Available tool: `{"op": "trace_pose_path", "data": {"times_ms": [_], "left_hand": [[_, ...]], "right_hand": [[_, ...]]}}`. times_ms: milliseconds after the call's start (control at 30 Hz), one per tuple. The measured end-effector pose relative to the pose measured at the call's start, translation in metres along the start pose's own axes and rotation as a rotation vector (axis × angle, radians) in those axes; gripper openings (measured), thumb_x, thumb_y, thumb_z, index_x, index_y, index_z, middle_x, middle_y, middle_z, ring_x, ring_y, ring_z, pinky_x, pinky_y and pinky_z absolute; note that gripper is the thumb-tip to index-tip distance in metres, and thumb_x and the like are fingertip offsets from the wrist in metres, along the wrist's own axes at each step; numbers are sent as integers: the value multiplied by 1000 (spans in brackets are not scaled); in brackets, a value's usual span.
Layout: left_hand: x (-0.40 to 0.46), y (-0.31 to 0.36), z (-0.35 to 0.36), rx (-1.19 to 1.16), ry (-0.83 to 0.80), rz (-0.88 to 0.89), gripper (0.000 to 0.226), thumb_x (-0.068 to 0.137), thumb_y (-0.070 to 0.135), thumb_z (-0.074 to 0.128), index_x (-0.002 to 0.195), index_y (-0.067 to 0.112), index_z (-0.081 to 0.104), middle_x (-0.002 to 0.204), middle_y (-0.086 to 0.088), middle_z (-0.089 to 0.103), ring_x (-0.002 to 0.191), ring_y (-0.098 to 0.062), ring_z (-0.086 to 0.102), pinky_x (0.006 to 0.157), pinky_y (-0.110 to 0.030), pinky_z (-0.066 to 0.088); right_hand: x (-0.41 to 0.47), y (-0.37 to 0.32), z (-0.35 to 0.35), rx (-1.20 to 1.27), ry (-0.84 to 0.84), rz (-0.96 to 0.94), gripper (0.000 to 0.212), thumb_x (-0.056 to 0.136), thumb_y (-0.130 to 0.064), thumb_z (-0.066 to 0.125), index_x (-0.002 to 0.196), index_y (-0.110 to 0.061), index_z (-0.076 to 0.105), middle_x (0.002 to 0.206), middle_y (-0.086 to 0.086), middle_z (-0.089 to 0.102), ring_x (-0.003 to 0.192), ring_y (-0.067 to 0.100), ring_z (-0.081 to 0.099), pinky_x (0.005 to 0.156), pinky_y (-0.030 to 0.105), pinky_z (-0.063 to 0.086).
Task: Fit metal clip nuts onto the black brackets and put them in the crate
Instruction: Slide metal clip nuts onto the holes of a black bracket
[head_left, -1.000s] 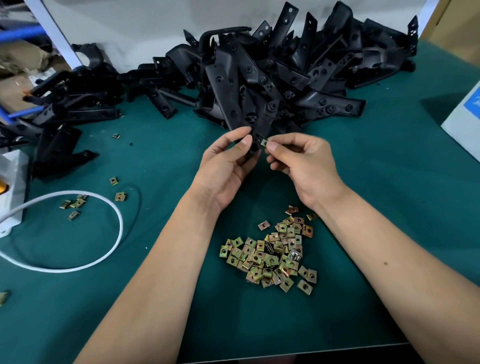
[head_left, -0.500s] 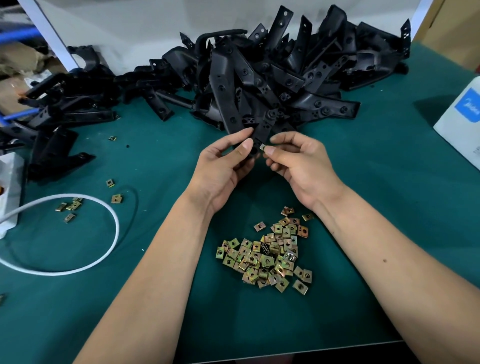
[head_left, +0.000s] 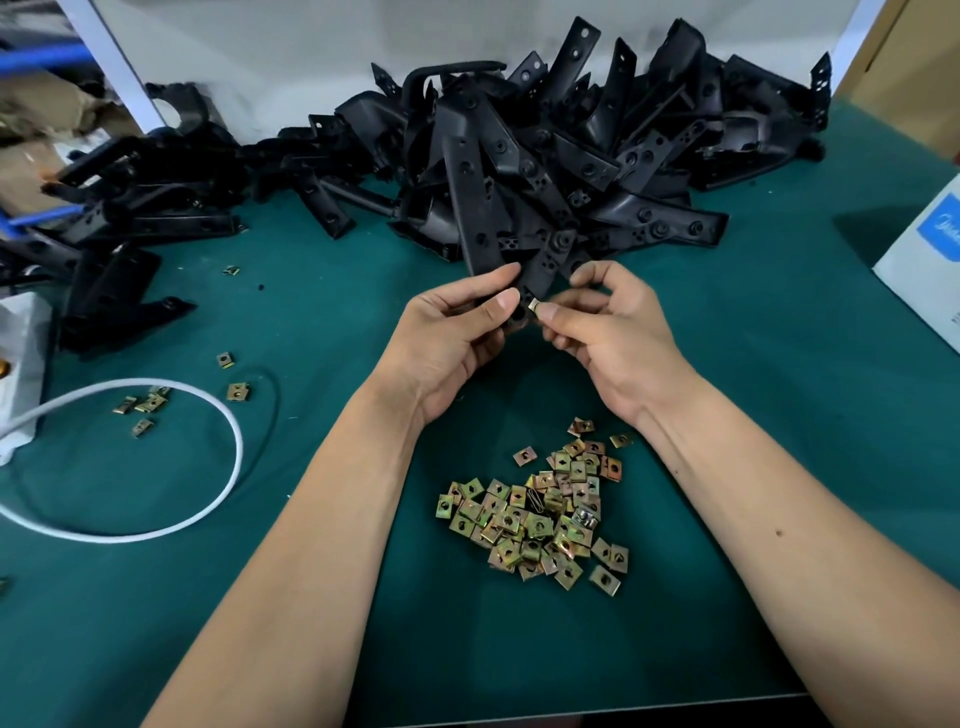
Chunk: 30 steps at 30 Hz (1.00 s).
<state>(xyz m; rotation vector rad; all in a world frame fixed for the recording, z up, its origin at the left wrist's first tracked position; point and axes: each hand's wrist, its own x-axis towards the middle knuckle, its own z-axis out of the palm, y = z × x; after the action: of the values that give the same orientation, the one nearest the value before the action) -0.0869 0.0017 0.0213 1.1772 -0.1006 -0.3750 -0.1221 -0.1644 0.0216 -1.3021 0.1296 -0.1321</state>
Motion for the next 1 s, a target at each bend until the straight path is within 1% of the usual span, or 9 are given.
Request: {"op": "trace_pose_path", "data": {"times_ms": [200, 400, 567, 633, 733, 833, 900, 967, 1000], "left_hand": [[0, 2, -1, -11, -24, -44, 29, 85, 4, 72, 112, 15, 77, 84, -1, 74, 72, -10, 68, 62, -16, 52], [-2, -1, 3, 37, -10, -22, 25, 89, 5, 72, 111, 18, 78, 86, 0, 74, 73, -8, 64, 67, -18, 52], [-3, -3, 9, 76, -18, 52, 25, 91, 8, 73, 107, 26, 80, 96, 0, 77, 85, -12, 65, 78, -22, 55], [-4, -3, 10, 101, -15, 95, 26, 91, 7, 73, 110, 24, 79, 97, 1, 77, 89, -13, 64, 82, -25, 54], [-3, 1, 9, 166, -2, 253, 29, 88, 3, 76, 112, 18, 77, 101, -5, 79, 95, -14, 69, 87, -27, 56], [-1, 9, 0, 101, 55, 353, 32, 86, -4, 75, 112, 14, 77, 104, -11, 78, 99, -19, 72, 91, -29, 57], [2, 13, -12, -37, 168, 347, 30, 90, -6, 69, 114, 12, 74, 101, -13, 77, 99, -27, 72, 91, -33, 57], [5, 14, -22, -141, 265, 339, 29, 94, -8, 64, 117, 7, 70, 97, -14, 74, 93, -28, 73, 88, -32, 58], [5, 13, -26, -172, 291, 332, 29, 94, -9, 62, 118, 6, 68, 97, -14, 74, 90, -27, 74, 86, -31, 59]], "right_hand": [[-1, -4, 0, -34, -17, -8, 39, 85, 13, 73, 102, -12, 49, 73, 6, 68, 62, 18, 58, 55, 23, 47], [-3, 0, 5, 61, 22, 12, 34, 87, 14, 69, 97, -12, 50, 66, 2, 64, 61, 17, 59, 57, 23, 47], [-2, 0, 4, 146, 44, -5, 34, 87, 13, 69, 100, -11, 49, 67, 4, 62, 62, 16, 60, 59, 23, 50], [-2, 0, 3, 160, 57, 4, 33, 87, 12, 70, 101, -10, 50, 66, 4, 64, 61, 15, 62, 58, 22, 50], [-1, 1, 6, 140, 44, -42, 29, 88, 8, 72, 103, -9, 53, 72, 7, 71, 65, 15, 66, 60, 22, 52], [4, 3, 9, -70, 20, -203, 22, 91, 0, 73, 104, -9, 59, 91, 11, 77, 79, 20, 74, 64, 25, 56], [8, 7, 7, -455, 14, -361, 16, 92, -7, 73, 106, -12, 67, 99, 2, 77, 90, 17, 72, 73, 27, 56], [10, 12, 4, -910, -39, -478, 21, 93, -14, 74, 113, -19, 74, 109, -8, 74, 104, 14, 60, 89, 24, 47], [10, 14, 4, -1067, -84, -493, 25, 93, -18, 74, 118, -21, 75, 115, -8, 71, 109, 16, 53, 94, 24, 41]]}}
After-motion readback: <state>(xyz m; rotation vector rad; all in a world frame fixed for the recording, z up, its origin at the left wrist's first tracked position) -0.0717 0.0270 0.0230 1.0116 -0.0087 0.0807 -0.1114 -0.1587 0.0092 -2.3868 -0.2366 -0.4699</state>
